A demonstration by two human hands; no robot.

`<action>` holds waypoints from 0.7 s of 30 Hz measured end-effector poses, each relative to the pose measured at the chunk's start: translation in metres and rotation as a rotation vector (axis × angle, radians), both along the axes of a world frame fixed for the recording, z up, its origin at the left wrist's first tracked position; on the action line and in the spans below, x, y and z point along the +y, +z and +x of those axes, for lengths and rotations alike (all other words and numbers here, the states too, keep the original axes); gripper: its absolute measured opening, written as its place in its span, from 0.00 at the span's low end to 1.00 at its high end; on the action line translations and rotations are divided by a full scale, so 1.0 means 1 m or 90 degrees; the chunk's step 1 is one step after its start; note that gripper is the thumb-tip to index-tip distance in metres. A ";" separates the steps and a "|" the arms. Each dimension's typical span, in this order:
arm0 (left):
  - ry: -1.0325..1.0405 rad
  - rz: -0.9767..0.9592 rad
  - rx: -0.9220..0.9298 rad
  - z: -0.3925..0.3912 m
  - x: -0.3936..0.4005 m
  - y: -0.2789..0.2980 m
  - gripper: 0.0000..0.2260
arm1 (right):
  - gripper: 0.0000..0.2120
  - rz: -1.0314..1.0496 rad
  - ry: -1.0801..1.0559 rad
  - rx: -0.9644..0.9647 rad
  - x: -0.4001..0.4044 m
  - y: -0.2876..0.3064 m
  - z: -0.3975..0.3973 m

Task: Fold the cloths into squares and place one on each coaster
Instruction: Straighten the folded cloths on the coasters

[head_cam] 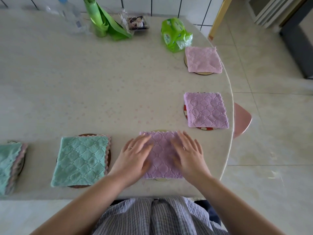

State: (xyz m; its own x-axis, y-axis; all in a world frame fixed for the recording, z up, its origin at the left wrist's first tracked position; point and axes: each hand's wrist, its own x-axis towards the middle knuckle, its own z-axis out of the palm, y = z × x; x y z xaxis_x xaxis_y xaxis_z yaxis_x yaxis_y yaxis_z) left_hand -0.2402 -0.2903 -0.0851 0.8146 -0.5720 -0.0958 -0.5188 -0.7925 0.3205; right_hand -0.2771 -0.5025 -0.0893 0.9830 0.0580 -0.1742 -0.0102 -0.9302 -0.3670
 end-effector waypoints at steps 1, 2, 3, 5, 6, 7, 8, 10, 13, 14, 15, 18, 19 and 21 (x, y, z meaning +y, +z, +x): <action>-0.026 0.040 0.022 0.000 -0.002 -0.002 0.28 | 0.29 -0.051 0.028 0.011 0.001 -0.003 -0.001; -0.034 0.080 0.062 0.001 -0.003 -0.004 0.34 | 0.31 -0.098 0.043 0.025 0.002 -0.006 -0.001; -0.033 0.119 0.099 0.002 -0.002 -0.008 0.37 | 0.33 -0.128 0.051 0.034 0.001 -0.011 -0.002; -0.031 0.161 0.126 0.003 0.000 -0.013 0.39 | 0.33 -0.153 0.061 0.055 -0.002 -0.017 -0.001; -0.032 0.169 0.133 0.004 -0.001 -0.014 0.39 | 0.33 -0.160 0.065 0.069 -0.003 -0.020 -0.001; -0.035 0.176 0.138 0.005 -0.001 -0.013 0.39 | 0.34 -0.169 0.069 0.077 -0.004 -0.020 0.001; -0.040 0.177 0.143 0.006 -0.002 -0.012 0.38 | 0.34 -0.175 0.069 0.083 -0.004 -0.018 0.003; -0.039 0.146 0.162 0.008 0.000 -0.006 0.34 | 0.36 -0.161 0.070 0.077 -0.001 -0.012 0.004; 0.025 -0.054 0.158 0.014 0.015 0.011 0.24 | 0.35 -0.058 0.049 0.025 0.015 0.002 0.007; 0.069 -0.134 0.152 0.015 0.026 0.017 0.21 | 0.33 -0.013 0.045 0.004 0.025 0.008 0.009; 0.120 -0.191 0.149 0.016 0.041 0.021 0.18 | 0.32 0.033 0.038 -0.016 0.039 0.013 0.011; 0.277 -0.290 0.135 0.020 0.098 0.026 0.12 | 0.21 0.206 -0.003 0.014 0.088 0.021 0.022; 0.330 -0.318 0.133 0.022 0.120 0.025 0.11 | 0.18 0.245 -0.013 0.036 0.105 0.021 0.026; 0.425 -0.334 0.142 0.027 0.161 0.020 0.09 | 0.16 0.306 -0.057 0.074 0.138 0.018 0.033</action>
